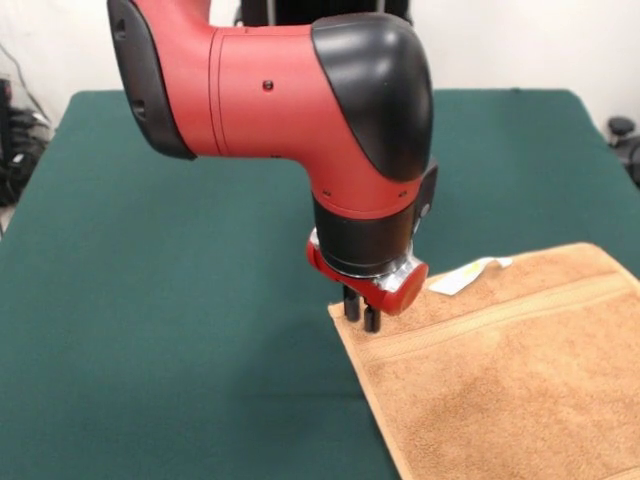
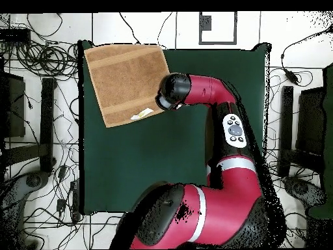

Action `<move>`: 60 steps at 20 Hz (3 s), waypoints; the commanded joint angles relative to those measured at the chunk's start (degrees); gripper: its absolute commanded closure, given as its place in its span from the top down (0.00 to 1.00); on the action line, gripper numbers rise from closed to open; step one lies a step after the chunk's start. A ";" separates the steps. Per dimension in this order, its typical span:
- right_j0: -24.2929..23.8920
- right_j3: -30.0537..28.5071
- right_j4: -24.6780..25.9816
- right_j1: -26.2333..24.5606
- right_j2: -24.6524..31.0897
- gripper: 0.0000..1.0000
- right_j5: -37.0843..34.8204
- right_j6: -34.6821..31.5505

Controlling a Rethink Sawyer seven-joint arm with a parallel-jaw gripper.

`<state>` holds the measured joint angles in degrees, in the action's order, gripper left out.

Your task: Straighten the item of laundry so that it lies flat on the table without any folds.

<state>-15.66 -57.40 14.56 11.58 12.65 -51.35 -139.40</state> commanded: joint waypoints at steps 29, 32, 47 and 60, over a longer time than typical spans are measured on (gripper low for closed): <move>-0.65 -5.72 2.76 -7.27 3.74 1.00 -9.32 15.14; -1.03 -6.71 1.76 -4.94 4.19 1.00 -12.90 15.43; 1.55 -11.17 0.75 5.31 4.13 1.00 -17.90 7.59; 0.26 -10.01 0.83 1.87 5.60 1.00 -13.42 7.39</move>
<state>-16.59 -61.72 14.68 16.98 14.06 -69.60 -139.38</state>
